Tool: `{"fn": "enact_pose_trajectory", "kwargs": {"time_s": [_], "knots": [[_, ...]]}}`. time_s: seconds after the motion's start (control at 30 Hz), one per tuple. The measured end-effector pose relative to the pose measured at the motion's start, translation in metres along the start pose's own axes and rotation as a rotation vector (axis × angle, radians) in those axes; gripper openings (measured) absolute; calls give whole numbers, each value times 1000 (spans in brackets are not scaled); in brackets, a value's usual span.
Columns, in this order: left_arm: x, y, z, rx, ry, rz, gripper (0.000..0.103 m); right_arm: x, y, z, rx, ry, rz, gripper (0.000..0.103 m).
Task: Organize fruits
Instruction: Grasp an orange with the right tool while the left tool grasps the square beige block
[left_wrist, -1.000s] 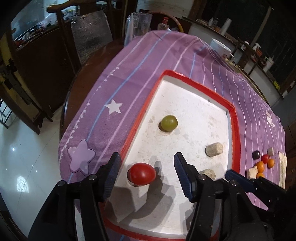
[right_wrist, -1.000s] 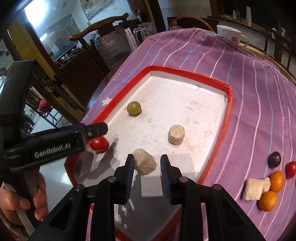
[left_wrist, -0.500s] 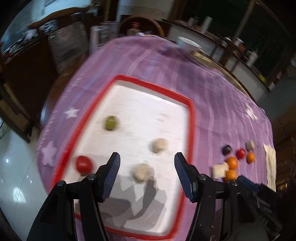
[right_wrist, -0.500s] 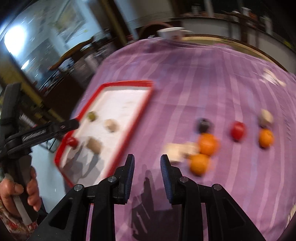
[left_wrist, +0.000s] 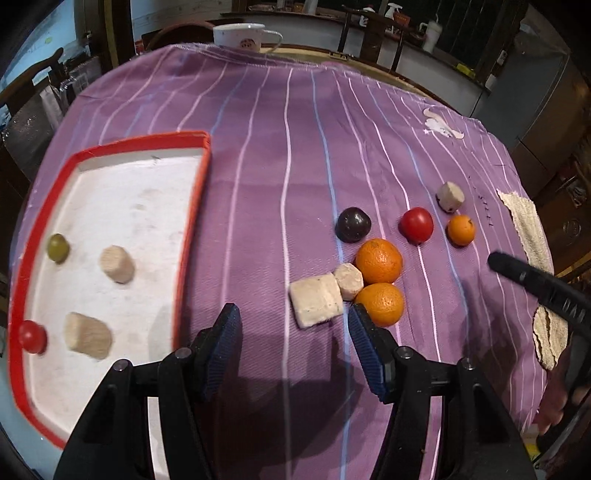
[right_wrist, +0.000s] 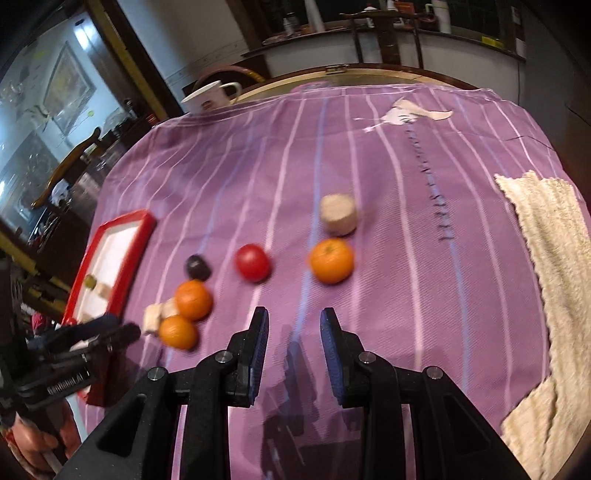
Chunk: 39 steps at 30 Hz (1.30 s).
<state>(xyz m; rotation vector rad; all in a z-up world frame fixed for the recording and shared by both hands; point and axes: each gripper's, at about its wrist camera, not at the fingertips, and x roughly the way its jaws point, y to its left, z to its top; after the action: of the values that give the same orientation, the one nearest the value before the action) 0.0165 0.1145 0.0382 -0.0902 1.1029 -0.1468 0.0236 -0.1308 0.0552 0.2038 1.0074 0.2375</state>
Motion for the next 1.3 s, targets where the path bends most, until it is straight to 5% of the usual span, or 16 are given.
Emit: {"fn": "enact_pose_trajectory", "kwargs": {"time_s": [0.3,0.43,0.53,0.67,0.93,1.03,1.3], "knots": [[24,0,2,-17,9,-11,61,34,-12,27,-30,21,-5,32],[26,0,5,-13,-2,-12,61,42,-6,31,-85,-5,-50,48],[28,-3,6,7,6,8,61,48,-4,34,-123,-9,-99,49],[27,-14,3,55,14,16,47,52,-12,36,-111,-1,-102,49],[29,-20,3,72,-14,48,44,57,-21,35,-76,35,-62,37],[28,-20,2,63,-7,33,33,53,-17,34,-81,33,-45,36],[5,-6,-6,-24,-25,4,33,31,1,32,-86,7,19,36]]}}
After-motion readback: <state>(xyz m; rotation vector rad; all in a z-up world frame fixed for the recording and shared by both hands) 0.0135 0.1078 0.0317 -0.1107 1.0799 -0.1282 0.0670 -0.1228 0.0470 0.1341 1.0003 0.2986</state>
